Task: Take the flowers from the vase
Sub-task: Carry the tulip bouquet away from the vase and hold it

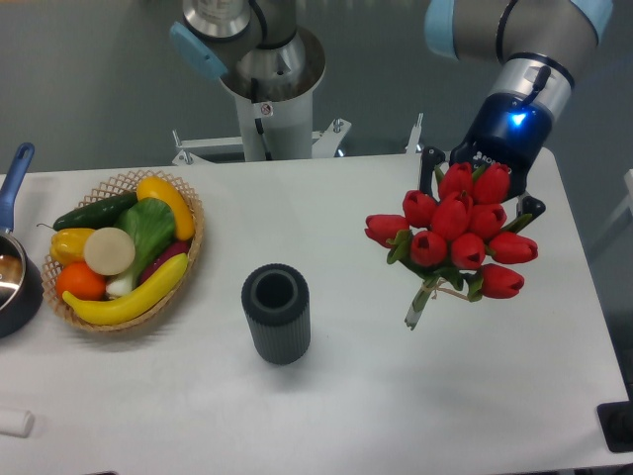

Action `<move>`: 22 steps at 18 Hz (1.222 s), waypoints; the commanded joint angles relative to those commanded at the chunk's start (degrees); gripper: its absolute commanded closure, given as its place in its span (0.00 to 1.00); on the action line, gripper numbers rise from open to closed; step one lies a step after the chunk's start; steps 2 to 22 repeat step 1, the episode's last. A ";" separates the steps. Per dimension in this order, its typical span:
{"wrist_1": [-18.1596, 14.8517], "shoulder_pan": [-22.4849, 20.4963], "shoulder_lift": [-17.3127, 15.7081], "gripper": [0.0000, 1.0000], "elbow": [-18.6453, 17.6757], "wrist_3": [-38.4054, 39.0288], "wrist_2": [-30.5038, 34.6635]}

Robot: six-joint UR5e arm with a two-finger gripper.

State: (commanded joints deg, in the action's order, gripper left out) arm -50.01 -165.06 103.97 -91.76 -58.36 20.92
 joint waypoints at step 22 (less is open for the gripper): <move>0.00 0.00 0.00 0.55 0.00 0.00 0.00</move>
